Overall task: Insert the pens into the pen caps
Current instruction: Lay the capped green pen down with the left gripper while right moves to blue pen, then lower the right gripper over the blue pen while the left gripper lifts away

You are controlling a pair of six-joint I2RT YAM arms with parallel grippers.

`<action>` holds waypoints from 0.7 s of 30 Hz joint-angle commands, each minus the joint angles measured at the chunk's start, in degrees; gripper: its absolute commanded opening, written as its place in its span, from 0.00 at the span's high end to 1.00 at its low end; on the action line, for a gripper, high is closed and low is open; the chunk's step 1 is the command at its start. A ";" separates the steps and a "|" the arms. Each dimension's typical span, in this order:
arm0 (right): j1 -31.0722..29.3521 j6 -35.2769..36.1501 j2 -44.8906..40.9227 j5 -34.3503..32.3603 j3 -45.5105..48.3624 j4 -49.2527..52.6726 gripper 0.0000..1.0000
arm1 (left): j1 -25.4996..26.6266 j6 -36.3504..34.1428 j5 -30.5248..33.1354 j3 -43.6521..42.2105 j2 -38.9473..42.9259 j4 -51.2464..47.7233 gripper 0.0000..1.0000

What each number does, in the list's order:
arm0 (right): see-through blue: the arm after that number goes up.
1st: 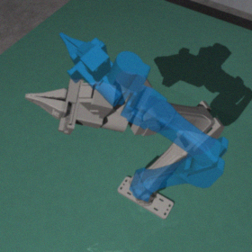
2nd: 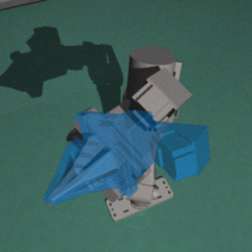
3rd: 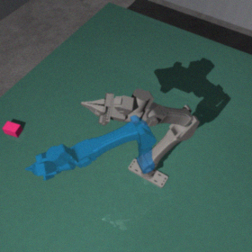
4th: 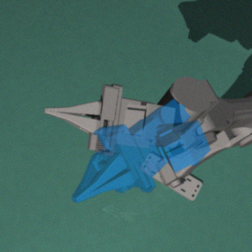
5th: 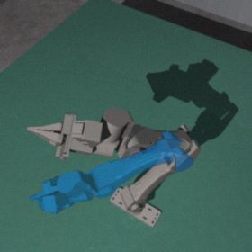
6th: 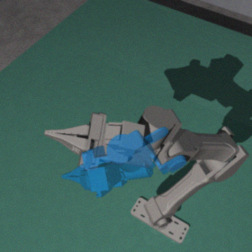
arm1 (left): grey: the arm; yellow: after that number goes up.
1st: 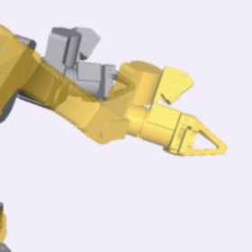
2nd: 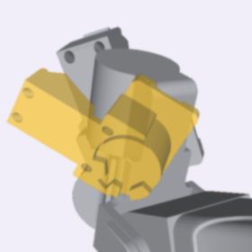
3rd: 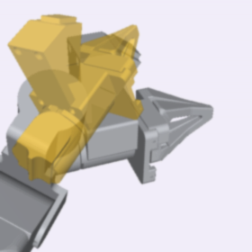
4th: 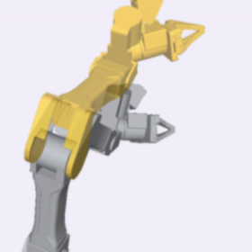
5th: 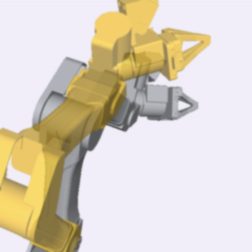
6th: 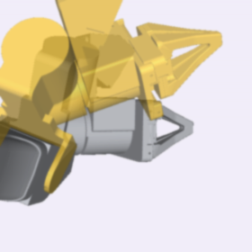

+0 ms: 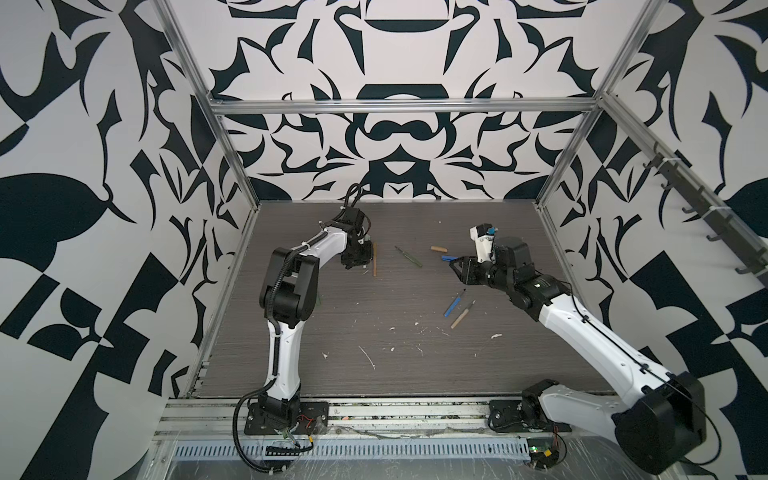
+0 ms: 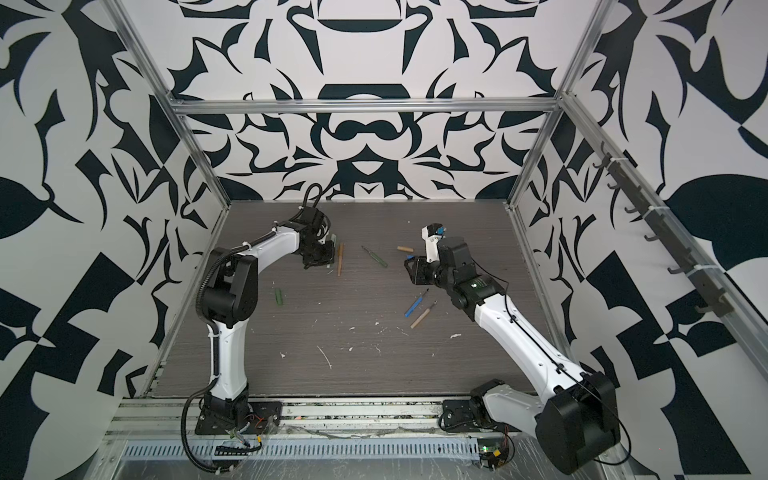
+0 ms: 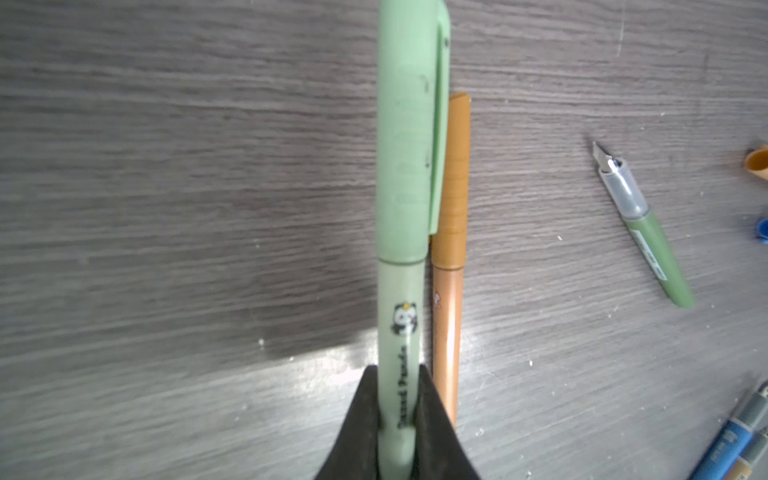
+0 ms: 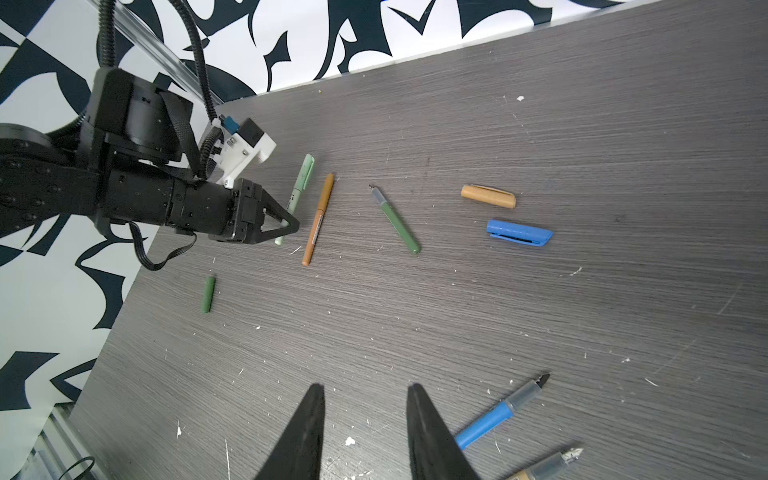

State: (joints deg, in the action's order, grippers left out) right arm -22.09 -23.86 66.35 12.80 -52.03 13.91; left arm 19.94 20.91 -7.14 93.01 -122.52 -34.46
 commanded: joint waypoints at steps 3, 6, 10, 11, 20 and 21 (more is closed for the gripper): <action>0.38 -0.15 -0.30 0.41 -1.04 -1.28 0.64 | -0.26 -0.34 -0.10 0.90 -1.14 -3.38 0.82; 0.46 -0.07 -0.43 0.39 -1.17 -1.16 0.64 | -0.24 -0.21 -0.28 1.08 -1.53 -3.33 0.81; 0.55 0.02 -0.82 -0.01 -1.28 -0.57 0.64 | -0.26 -0.06 -0.59 1.43 -2.20 -3.73 0.80; 0.55 -0.01 -0.99 -0.12 -1.34 -0.43 0.64 | -0.26 0.05 -0.55 1.33 -1.96 -3.71 0.80; 0.64 -0.42 -0.05 -2.63 -2.76 1.74 0.64 | -0.26 -0.51 -0.30 -1.45 5.32 -2.27 0.71; 0.62 -0.96 0.46 -3.88 -3.09 2.39 0.64 | -0.26 -0.51 -0.33 -2.15 6.75 -1.78 0.69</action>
State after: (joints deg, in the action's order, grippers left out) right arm -21.71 -23.94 66.48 11.66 -52.34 15.73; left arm 19.94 20.75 -7.11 92.12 -121.73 -35.86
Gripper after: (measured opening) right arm 0.362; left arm 0.303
